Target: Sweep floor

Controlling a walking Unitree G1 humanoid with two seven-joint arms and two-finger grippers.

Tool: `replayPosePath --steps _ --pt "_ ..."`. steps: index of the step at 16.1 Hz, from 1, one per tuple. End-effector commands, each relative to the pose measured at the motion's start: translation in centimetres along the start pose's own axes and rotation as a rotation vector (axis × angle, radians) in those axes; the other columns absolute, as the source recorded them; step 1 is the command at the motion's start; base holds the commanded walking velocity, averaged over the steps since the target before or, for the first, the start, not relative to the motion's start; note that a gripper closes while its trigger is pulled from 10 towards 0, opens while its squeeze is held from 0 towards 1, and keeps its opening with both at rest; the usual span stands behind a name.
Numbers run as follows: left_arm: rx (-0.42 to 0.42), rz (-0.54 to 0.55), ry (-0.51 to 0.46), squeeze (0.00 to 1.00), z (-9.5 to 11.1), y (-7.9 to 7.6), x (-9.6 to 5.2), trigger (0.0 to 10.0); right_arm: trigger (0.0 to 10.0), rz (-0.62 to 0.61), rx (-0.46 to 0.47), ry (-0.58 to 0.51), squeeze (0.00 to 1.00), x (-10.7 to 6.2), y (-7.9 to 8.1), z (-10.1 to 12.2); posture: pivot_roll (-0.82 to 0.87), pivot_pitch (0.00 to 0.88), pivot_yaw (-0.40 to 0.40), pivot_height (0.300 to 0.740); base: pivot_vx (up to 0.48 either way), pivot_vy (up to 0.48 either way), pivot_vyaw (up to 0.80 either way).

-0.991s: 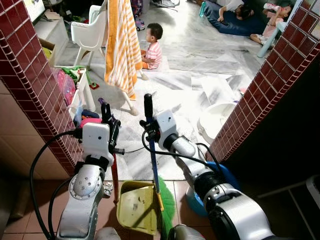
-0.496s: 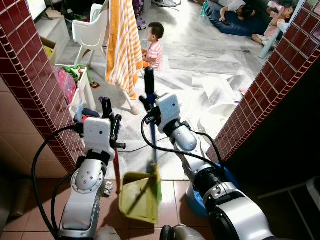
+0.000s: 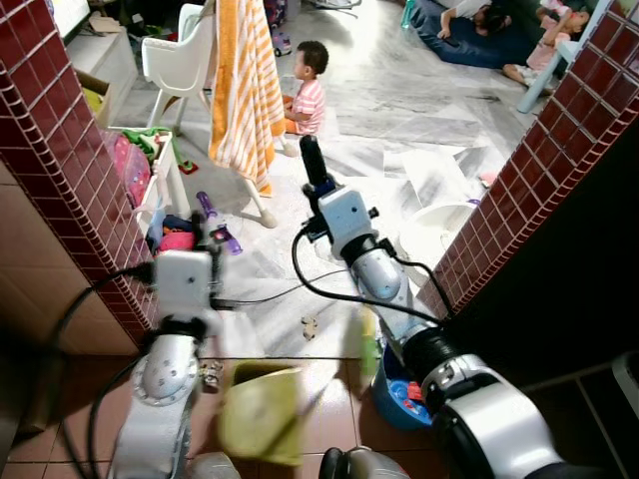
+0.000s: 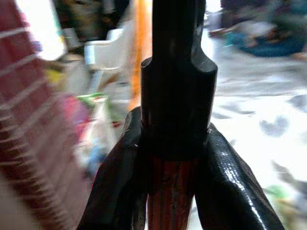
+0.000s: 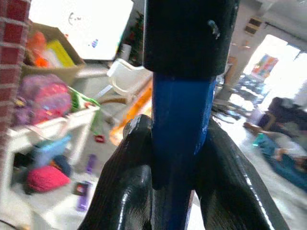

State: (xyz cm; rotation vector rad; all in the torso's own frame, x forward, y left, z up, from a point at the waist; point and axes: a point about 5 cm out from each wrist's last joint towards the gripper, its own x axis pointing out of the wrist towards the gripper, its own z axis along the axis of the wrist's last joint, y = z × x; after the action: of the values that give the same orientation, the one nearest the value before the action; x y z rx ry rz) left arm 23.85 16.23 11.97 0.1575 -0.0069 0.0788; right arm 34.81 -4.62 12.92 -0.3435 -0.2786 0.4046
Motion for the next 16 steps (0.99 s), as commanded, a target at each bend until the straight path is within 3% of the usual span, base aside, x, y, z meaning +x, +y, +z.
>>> replayPosePath --steps 1,3,6,8,9,10,16 --pt "0.053 0.052 -0.061 0.00 1.3 0.8 0.1 10.0 10.0 0.001 -0.054 -0.050 0.00 0.7 -0.2 1.1 0.16 0.052 -0.084 0.740 0.000 0.000 0.00" --pt "0.069 0.148 -0.039 0.00 1.0 1.5 0.1 10.0 10.0 0.016 -0.135 -0.081 0.00 0.5 0.4 1.1 0.17 0.078 -0.092 0.740 0.000 0.000 0.00" --pt "0.057 0.149 -0.028 0.00 1.1 1.5 -0.1 10.0 10.0 0.039 -0.222 -0.108 0.00 0.5 1.3 1.2 0.17 0.103 -0.097 0.740 0.000 0.000 0.00" --pt "0.053 0.144 -0.027 0.00 1.2 1.2 -0.3 10.0 10.0 0.066 -0.230 -0.072 0.00 0.2 2.0 0.6 0.19 0.115 -0.097 0.740 0.000 0.000 0.00" --pt "0.048 0.136 -0.027 0.00 1.3 1.1 -0.6 10.0 10.0 0.112 -0.237 0.021 0.00 -0.3 3.1 -0.8 0.20 0.117 -0.097 0.740 0.000 0.000 0.00" --pt "0.047 0.134 -0.027 0.00 1.4 1.0 -0.6 10.0 10.0 0.123 -0.237 0.045 0.00 -0.4 3.4 -1.1 0.20 0.117 -0.098 0.740 0.000 0.000 0.00" --pt "0.046 0.134 -0.019 0.00 1.4 1.1 -0.7 10.0 10.0 0.143 -0.233 0.076 0.00 -0.7 4.0 -1.5 0.20 0.115 -0.100 0.740 0.000 0.000 0.00"
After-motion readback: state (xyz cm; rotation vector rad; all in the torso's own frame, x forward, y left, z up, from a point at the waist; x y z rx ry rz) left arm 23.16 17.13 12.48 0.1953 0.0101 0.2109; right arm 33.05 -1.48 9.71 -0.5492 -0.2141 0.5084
